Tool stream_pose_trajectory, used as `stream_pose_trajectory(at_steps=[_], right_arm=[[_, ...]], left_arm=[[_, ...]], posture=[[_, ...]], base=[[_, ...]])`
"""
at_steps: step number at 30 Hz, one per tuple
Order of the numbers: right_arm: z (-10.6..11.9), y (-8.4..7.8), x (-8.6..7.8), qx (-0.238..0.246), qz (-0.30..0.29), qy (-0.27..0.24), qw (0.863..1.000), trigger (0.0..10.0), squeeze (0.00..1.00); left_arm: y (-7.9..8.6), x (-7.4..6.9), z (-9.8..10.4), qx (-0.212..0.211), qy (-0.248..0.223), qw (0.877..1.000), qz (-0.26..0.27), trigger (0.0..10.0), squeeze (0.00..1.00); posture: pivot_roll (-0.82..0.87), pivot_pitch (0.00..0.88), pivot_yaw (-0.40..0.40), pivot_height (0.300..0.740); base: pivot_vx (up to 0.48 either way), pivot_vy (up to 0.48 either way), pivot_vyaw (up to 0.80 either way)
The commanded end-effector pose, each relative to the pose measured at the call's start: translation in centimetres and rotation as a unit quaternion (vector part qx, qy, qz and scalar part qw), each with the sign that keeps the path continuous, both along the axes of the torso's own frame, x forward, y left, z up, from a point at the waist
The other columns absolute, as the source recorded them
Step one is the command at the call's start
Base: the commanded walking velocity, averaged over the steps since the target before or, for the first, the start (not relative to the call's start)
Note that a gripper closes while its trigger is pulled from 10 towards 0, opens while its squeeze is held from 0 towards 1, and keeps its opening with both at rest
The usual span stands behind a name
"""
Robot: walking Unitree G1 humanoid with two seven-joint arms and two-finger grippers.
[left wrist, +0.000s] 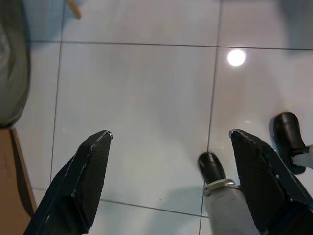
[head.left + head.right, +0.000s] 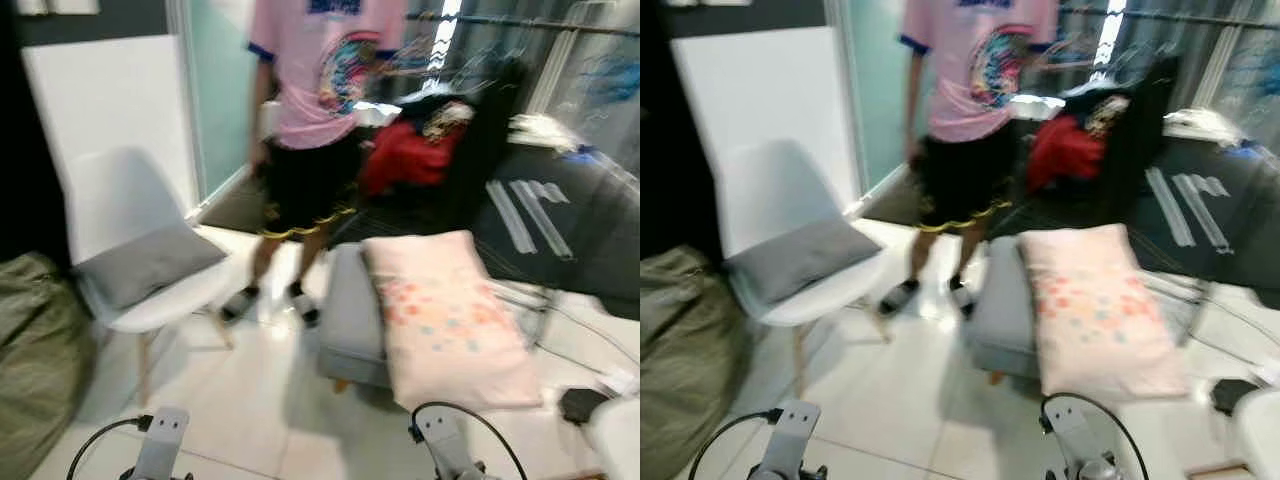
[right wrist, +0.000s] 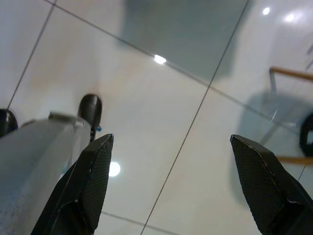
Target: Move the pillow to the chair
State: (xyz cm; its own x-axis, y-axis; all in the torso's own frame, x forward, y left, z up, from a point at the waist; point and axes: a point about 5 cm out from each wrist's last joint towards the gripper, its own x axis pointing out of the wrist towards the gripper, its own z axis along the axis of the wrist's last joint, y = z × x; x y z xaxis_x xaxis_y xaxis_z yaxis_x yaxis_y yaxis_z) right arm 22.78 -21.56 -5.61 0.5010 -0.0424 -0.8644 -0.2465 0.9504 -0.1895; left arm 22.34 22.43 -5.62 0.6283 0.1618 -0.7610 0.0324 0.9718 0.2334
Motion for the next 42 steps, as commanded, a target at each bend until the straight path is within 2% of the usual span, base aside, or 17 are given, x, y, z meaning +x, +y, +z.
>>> stream_pose_trajectory(at_steps=[1, 31, 42], right_arm=[[0.3, 0.1, 0.5, -0.003, 0.001, -0.005, 1.0, 10.0, 0.0], [0.27, -0.06, 0.44, -0.015, -0.007, -0.008, 1.0, 10.0, 0.0], [0.25, -0.09, 0.41, -0.015, -0.01, -0.012, 1.0, 10.0, 0.0]], left_arm=[[-0.06, -0.09, -0.07, 0.002, 0.002, 1.0, -0.005, 10.0, 0.0], [-0.35, 0.02, -0.04, 0.0, -0.005, 1.0, -0.012, 10.0, 0.0], [-0.11, -0.24, -0.15, -0.007, -0.001, 1.0, -0.008, 10.0, 0.0]], posture=[[-0.1, 0.007, -0.056, 0.74], [-0.1, 0.0, -0.058, 0.74], [-0.1, 0.0, -0.057, 0.74]], base=[[0.0, 0.0, -0.75], [0.0, 0.0, -0.75], [0.0, 0.0, 0.0]])
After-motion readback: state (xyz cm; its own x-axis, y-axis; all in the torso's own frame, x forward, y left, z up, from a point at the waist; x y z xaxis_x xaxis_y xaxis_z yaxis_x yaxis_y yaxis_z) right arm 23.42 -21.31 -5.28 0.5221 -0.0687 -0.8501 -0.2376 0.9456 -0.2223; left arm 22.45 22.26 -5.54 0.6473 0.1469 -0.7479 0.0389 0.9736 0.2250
